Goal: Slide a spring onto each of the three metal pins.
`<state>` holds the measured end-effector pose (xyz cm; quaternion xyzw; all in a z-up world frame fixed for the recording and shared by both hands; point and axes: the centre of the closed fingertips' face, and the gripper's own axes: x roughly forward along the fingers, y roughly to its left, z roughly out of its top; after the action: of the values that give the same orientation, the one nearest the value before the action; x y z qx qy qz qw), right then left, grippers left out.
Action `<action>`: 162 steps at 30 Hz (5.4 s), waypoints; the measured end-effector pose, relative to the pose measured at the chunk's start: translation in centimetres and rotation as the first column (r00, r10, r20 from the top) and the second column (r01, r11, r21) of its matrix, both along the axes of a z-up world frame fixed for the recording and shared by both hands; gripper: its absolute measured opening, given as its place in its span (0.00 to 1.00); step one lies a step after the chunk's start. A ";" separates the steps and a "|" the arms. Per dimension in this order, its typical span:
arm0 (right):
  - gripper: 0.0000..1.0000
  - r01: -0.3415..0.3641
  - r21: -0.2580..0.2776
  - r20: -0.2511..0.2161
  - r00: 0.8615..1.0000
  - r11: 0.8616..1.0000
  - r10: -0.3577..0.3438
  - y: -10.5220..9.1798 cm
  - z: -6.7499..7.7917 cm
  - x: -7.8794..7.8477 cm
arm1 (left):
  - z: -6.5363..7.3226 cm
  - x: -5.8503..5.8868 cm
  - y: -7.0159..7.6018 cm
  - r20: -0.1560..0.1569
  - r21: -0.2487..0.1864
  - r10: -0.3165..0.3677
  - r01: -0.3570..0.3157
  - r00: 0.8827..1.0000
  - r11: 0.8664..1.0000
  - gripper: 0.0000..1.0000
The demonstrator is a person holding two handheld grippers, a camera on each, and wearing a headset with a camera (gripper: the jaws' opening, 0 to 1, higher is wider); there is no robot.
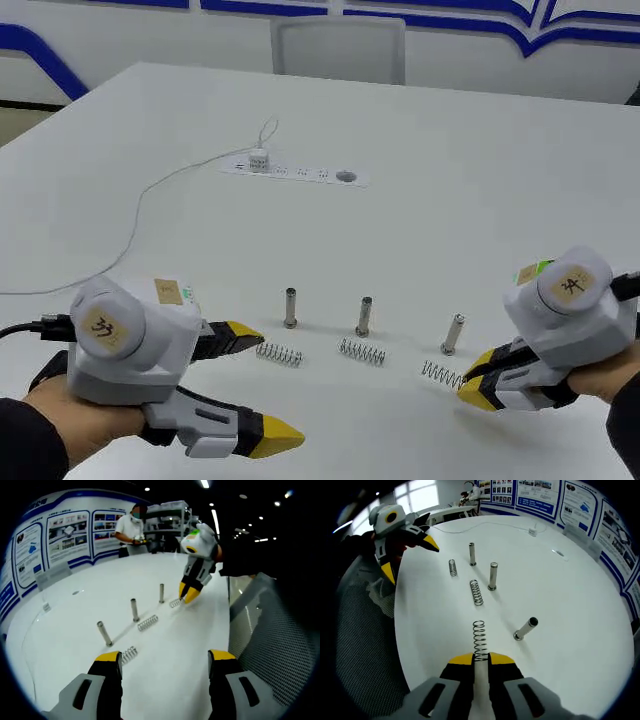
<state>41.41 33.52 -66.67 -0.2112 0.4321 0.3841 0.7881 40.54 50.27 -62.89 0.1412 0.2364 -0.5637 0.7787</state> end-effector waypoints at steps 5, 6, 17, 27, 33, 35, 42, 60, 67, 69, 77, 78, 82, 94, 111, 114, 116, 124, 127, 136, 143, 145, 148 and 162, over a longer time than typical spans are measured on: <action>0.11 -0.028 -0.004 -0.006 1.000 1.000 0.028 0.9 0.3 -0.2 | 0.1 0.0 -0.5 0.002 0.007 -0.023 0.023 1.000 1.000 0.71; 0.11 -0.033 -0.004 -0.006 0.999 0.999 0.033 1.1 0.4 -0.2 | 0.2 0.0 -0.6 0.003 0.008 -0.027 0.027 1.000 1.000 0.71; 0.11 -0.082 -0.015 -0.008 0.997 0.996 0.082 2.6 1.2 -0.5 | 1.2 0.3 -3.0 0.025 0.025 -0.118 0.118 0.993 0.993 0.70; 0.11 -0.120 -0.017 -0.006 0.993 0.993 0.119 3.7 2.0 -0.7 | 0.8 0.6 -5.5 0.016 0.025 -0.180 0.179 0.984 0.984 0.67; 0.11 -0.151 -0.021 -0.004 0.989 0.988 0.151 4.7 2.3 -0.9 | 0.6 0.6 -6.3 0.011 0.020 -0.194 0.194 0.981 0.981 0.62; 0.11 -0.163 -0.024 -0.003 0.987 0.986 0.163 5.1 2.4 -1.0 | 0.5 0.4 -6.6 0.011 0.021 -0.204 0.204 0.979 0.979 0.61; 0.11 -0.202 -0.035 -0.007 0.979 0.979 0.202 6.0 2.6 -1.3 | 0.1 -0.3 -7.4 0.037 0.028 -0.247 0.246 0.968 0.969 0.49; 0.11 -0.295 -0.053 -0.035 0.955 0.954 0.294 7.5 2.8 -2.6 | -0.4 -1.4 -8.2 0.107 0.047 -0.317 0.314 0.942 0.948 0.26; 0.11 -0.307 -0.058 -0.038 0.952 0.950 0.305 7.6 3.2 -2.7 | -0.2 -1.4 -8.3 0.135 0.048 -0.327 0.324 0.935 0.945 0.16; 0.11 -0.308 -0.058 -0.035 0.951 0.950 0.306 7.7 3.5 -2.7 | -0.2 -1.3 -8.3 0.140 0.050 -0.327 0.323 0.935 0.945 0.15; 0.11 -0.302 -0.027 0.000 0.953 0.953 0.302 8.3 5.0 -2.5 | -0.2 -1.0 -8.1 0.145 0.048 -0.311 0.308 0.939 0.950 0.12; 0.11 -0.302 -0.022 0.004 0.953 0.953 0.302 8.4 5.2 -2.5 | -0.2 -1.0 -8.1 0.144 0.048 -0.311 0.307 0.939 0.950 0.12; 0.11 -0.305 -0.001 0.024 0.952 0.952 0.305 8.9 6.1 -2.4 | -0.3 -1.2 -8.1 0.142 0.049 -0.318 0.315 0.937 0.948 0.12; 0.11 -0.324 0.026 0.091 0.943 0.946 0.320 10.9 7.7 -2.2 | 0.0 -1.3 -8.3 0.143 0.035 -0.318 0.317 0.937 0.948 0.11; 0.15 -0.311 0.040 0.081 0.948 0.949 0.308 10.8 6.9 -2.0 | 0.4 -1.3 -8.3 0.131 0.003 -0.309 0.311 0.942 0.950 0.11; 0.13 -0.311 0.043 0.082 0.948 0.949 0.307 10.9 6.8 -1.9 | 0.7 -1.2 -8.4 0.132 -0.012 -0.302 0.306 0.944 0.952 0.11; 0.12 -0.310 0.048 0.086 0.948 0.950 0.305 11.0 6.9 -1.9 | 0.7 -1.2 -8.3 0.132 -0.013 -0.300 0.304 0.945 0.952 0.11; 0.12 -0.306 0.048 0.081 0.950 0.951 0.302 10.9 7.1 -1.9 | 0.9 -1.2 -8.5 0.126 -0.036 -0.292 0.298 0.948 0.954 0.11; 0.12 -0.304 0.042 0.080 0.950 0.952 0.300 10.7 7.2 -1.8 | 0.9 -1.1 -8.5 0.121 -0.035 -0.285 0.291 0.951 0.956 0.15; 0.12 -0.287 0.022 0.072 0.956 0.958 0.285 9.5 7.5 -1.4 | 0.6 -0.6 -7.9 0.102 -0.029 -0.257 0.261 0.961 0.965 0.24; 0.12 -0.249 0.001 0.066 0.966 0.968 0.249 7.5 7.9 -0.8 | 0.3 -0.1 -7.0 0.076 -0.029 -0.228 0.230 0.971 0.973 0.30; 0.12 -0.233 -0.003 0.066 0.970 0.972 0.233 6.8 8.1 -0.5 | 0.3 0.2 -6.6 0.064 -0.036 -0.214 0.216 0.975 0.976 0.32; 0.12 -0.213 -0.019 0.067 0.975 0.977 0.214 5.7 8.2 -0.2 | 0.4 0.6 -6.1 0.056 -0.043 -0.192 0.194 0.980 0.980 0.34; 0.12 -0.116 -0.066 0.085 0.989 0.991 0.121 1.1 9.7 2.5 | 1.1 1.9 -3.4 0.044 -0.058 -0.112 0.115 0.993 0.992 0.41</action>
<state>43.93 34.66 -56.99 -0.2773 0.3947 0.4071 0.7756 42.43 46.87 -61.76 0.1422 0.1950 -0.6110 0.7539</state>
